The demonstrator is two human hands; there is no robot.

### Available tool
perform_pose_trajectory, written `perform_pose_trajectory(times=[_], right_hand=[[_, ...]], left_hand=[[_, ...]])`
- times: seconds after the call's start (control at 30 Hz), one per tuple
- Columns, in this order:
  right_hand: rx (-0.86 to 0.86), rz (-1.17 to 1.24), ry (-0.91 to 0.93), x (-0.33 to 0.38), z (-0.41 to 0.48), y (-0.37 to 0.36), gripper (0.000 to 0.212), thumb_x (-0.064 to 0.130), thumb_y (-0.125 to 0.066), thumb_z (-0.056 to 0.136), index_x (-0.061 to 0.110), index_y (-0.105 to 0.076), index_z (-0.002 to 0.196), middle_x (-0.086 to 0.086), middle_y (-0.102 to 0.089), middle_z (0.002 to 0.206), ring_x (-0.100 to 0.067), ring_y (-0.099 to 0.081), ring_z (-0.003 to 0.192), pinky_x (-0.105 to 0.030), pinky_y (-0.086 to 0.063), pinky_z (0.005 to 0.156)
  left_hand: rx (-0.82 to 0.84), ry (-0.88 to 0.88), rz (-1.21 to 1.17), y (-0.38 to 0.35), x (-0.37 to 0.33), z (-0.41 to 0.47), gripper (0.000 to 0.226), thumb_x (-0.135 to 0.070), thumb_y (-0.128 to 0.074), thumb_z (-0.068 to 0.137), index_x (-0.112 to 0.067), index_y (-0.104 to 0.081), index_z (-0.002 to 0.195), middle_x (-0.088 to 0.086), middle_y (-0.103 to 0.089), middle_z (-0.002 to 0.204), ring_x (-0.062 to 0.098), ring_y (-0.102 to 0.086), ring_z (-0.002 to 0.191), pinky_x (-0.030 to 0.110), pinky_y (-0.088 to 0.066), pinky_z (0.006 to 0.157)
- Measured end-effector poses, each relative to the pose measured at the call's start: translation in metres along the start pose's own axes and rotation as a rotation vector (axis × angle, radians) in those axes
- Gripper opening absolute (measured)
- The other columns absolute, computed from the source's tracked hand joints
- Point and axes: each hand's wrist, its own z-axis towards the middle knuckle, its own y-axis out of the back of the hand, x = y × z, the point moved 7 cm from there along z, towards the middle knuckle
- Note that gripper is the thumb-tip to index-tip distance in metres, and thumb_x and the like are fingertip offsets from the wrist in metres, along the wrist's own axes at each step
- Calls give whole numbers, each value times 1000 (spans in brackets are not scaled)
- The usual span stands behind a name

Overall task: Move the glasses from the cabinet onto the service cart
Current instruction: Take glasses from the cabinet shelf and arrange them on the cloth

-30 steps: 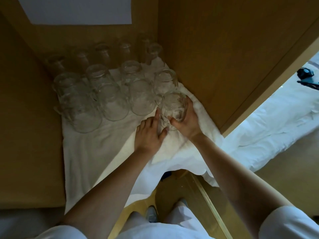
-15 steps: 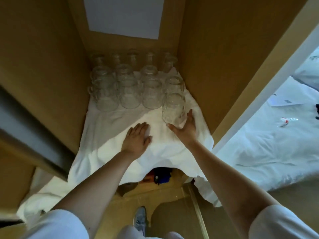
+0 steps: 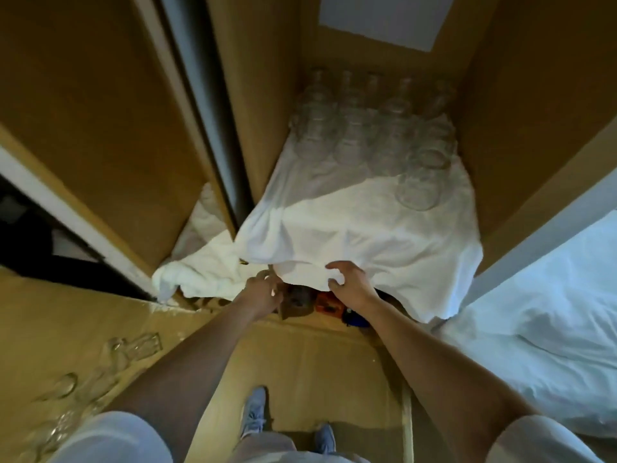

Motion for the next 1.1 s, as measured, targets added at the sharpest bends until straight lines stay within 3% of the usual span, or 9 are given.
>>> perform_pose_trajectory(times=[0.1, 0.23, 0.43, 0.67, 0.87, 0.97, 1.1], right_hand=[[176, -113, 84, 30, 4, -42, 38, 27, -55, 94, 24, -52, 131, 0, -43, 142, -17, -43, 129, -22, -33, 102], [346, -246, 172, 76, 21, -92, 45, 26, -56, 94, 20, -47, 137, -5, -44, 140, -20, -44, 126, -21, -32, 100], [419, -247, 231, 173, 59, -184, 54, 29, -56, 93, 28, -37, 143, -2, -27, 152, -19, -31, 138, -26, -26, 108], [436, -243, 180, 248, 87, -278, 64, 28, -54, 94, 24, -23, 150, -5, -12, 158, -23, -29, 140, -27, -27, 109], [455, -298, 26, 242, 114, -300, 66, 29, -54, 92, 30, -20, 149, -5, -12, 157, -28, -32, 138, -37, -34, 110], [408, -336, -24, 240, 149, -291, 64, 32, -54, 92, 35, -22, 148, -7, -17, 156, -30, -30, 139, -47, -33, 109], [311, -360, -94, 240, 206, -273, 60, 32, -52, 94, 35, -24, 147, -7, -20, 154, -33, -34, 135, -48, -34, 107]], left_hand=[[-2, 105, 32, 7, 59, -20, 45, -29, -47, 96, -17, -42, 139, 8, -25, 154, 28, -29, 139, 34, -27, 110], [-10, 191, 8, 22, 131, -44, 51, -34, -49, 95, -20, -39, 142, 4, -20, 157, 29, -23, 142, 38, -27, 112], [32, 222, 21, 46, 239, -68, 50, -31, -44, 98, -21, -33, 146, 3, -14, 159, 23, -14, 146, 32, -19, 113], [48, 278, 64, 89, 357, -72, 53, -32, -47, 96, -19, -34, 145, 3, -20, 157, 29, -25, 140, 37, -28, 111], [98, 198, 80, 109, 392, -34, 52, -36, -48, 95, -19, -36, 144, 5, -22, 156, 31, -26, 140, 41, -29, 112], [83, 128, 67, 127, 387, 6, 51, -36, -46, 96, -20, -36, 143, 3, -21, 157, 31, -25, 140, 44, -31, 111], [73, 49, 48, 149, 372, 66, 51, -31, -48, 96, -20, -35, 144, 2, -22, 156, 27, -27, 139, 41, -32, 109]])
